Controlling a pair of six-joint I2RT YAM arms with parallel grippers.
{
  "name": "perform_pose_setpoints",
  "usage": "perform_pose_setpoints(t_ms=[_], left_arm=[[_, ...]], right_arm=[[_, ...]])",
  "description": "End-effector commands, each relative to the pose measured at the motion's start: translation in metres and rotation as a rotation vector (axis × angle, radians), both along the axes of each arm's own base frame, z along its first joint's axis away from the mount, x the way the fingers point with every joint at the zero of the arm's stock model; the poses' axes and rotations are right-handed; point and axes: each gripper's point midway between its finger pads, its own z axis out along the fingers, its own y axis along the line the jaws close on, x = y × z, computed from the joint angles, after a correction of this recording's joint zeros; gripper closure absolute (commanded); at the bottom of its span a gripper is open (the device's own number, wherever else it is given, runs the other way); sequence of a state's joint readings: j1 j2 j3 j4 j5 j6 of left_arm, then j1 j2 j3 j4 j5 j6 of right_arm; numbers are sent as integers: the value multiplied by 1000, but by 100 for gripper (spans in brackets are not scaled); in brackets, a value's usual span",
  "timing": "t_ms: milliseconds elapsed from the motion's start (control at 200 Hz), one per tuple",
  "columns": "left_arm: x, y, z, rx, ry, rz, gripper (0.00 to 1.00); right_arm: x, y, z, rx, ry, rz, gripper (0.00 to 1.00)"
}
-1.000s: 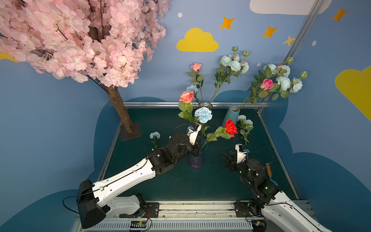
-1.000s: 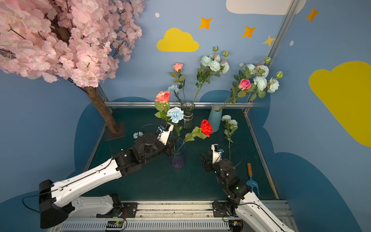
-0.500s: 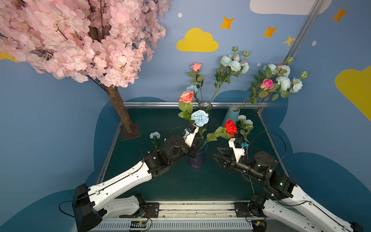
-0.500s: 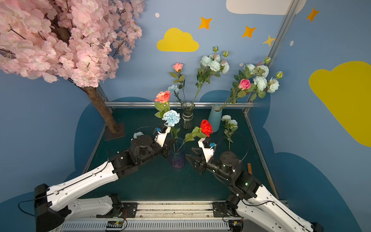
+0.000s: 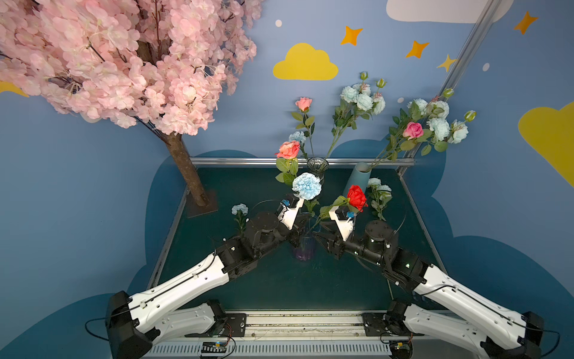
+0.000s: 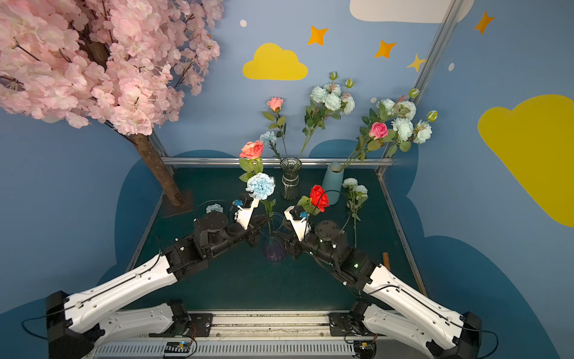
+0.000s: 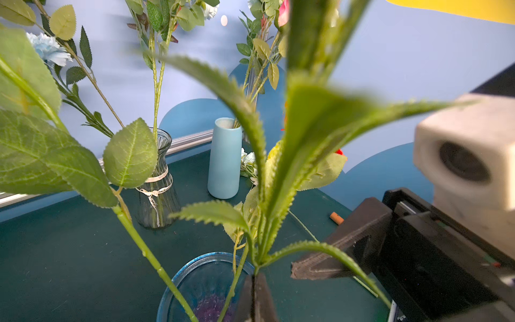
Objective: Pick out blue flowers from the vase
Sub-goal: Pick up the flower from the vase.
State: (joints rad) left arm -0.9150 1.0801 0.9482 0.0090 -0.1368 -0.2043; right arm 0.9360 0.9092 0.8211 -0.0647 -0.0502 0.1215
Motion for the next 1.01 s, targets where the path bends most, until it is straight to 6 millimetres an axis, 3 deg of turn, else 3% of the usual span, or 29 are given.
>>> perform_pose_setpoints(t_ms=[0, 400, 511, 696, 806, 896, 1001], left_arm=[[-3, 2, 13, -31, -35, -20, 96], [-5, 7, 14, -54, -32, -27, 96], [-5, 10, 13, -55, -31, -22, 96], [0, 13, 9, -65, -25, -8, 96], [2, 13, 7, -69, -19, -8, 96], [4, 14, 6, -70, -19, -6, 90], [5, 16, 5, -68, -19, 3, 72]], right_arm=[[8, 8, 24, 41, -76, -2, 50], [28, 32, 21, 25, -100, 4, 64], [30, 31, 23, 31, -107, -5, 81], [32, 28, 27, 37, -115, -17, 100], [33, 28, 30, 37, -118, -21, 100], [34, 29, 33, 37, -124, -22, 100], [35, 27, 41, 34, -135, -26, 100]])
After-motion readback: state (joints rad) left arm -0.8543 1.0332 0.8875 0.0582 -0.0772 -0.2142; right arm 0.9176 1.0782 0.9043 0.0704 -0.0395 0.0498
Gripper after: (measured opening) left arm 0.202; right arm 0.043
